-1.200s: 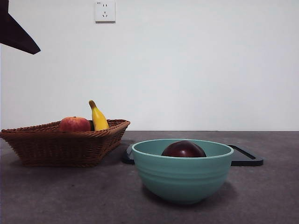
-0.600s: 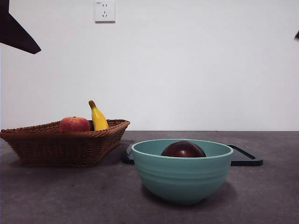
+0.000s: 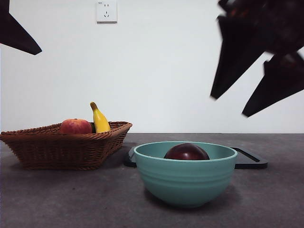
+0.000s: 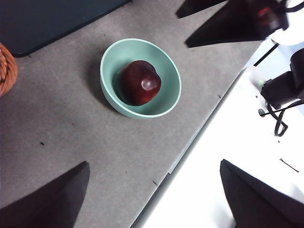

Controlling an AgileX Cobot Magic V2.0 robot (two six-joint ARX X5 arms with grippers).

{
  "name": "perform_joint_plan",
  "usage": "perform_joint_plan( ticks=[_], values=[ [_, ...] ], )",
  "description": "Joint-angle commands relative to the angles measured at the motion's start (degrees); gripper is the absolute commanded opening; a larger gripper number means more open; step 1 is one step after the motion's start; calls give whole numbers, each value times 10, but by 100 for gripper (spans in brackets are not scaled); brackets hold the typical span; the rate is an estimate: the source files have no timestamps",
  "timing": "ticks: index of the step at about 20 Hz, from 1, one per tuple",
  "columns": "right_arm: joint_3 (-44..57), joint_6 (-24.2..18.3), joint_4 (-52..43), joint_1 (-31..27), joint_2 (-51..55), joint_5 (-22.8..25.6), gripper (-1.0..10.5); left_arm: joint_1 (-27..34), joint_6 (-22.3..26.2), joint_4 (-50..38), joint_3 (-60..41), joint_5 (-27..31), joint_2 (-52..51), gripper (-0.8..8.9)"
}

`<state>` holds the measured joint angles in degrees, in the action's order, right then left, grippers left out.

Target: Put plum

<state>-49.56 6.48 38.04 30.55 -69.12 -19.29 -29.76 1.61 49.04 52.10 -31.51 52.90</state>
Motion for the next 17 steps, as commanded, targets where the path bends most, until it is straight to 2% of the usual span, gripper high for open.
perform_joint_plan(
  ticks=[1, 4, 10, 17],
  values=[
    [-1, 11, -25, 16, -39, 19, 376, -3, 5, -7, 3, -3, 2, 436],
    [-1, 11, -55, 27, -87, 36, 316, -3, 5, -6, 3, -3, 2, 436],
    [0, 11, -90, 31, -145, 61, 305, -3, 4, -6, 3, -3, 2, 436],
    [0, 10, -102, 32, -161, 61, 130, -3, 3, -7, 3, -3, 2, 436]
  ],
)
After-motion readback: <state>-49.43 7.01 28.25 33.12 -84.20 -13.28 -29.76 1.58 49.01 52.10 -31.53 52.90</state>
